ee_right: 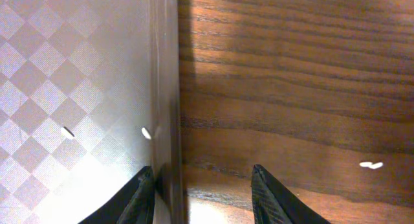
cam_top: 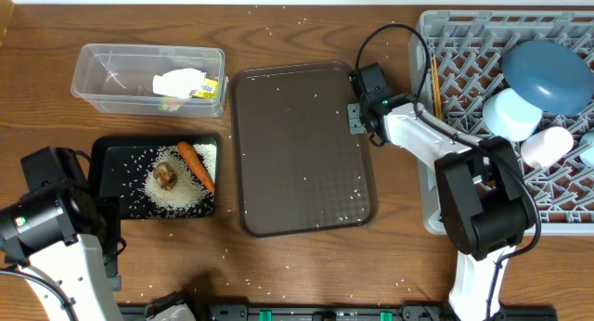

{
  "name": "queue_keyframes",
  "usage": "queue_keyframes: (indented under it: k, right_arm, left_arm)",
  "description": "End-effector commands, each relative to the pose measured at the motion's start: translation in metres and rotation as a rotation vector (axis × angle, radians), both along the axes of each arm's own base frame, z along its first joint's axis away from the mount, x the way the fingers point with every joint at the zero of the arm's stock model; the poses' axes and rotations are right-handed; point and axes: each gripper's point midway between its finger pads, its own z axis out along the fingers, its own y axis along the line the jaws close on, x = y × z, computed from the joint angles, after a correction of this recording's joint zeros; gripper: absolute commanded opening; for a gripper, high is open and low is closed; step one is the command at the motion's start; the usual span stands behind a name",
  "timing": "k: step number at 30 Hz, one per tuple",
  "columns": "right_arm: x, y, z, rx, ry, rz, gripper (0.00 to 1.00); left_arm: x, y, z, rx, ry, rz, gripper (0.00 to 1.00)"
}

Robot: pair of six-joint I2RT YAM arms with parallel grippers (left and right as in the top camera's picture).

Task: Sort waste into correct bins and load items into the dishwasher rack
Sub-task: 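Move the right gripper to the empty brown tray's right edge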

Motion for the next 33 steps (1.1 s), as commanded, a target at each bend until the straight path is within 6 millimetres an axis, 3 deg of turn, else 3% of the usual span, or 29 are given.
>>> queue_keyframes:
  k: [1, 8, 33]
  right_arm:
    - [-0.003, -0.014, -0.009, -0.038, 0.027, -0.029, 0.36]
    - [-0.009, -0.016, -0.011, -0.019, 0.049, -0.093, 0.17]
    - [-0.031, -0.025, -0.019, 0.039, 0.130, -0.335, 0.06]
  left_arm:
    - [-0.002, 0.002, 0.001, 0.010, 0.003, 0.019, 0.98]
    - [-0.002, 0.002, 0.001, 0.009, 0.003, 0.019, 0.98]
    - [-0.002, 0.002, 0.001, 0.010, 0.003, 0.019, 0.98]
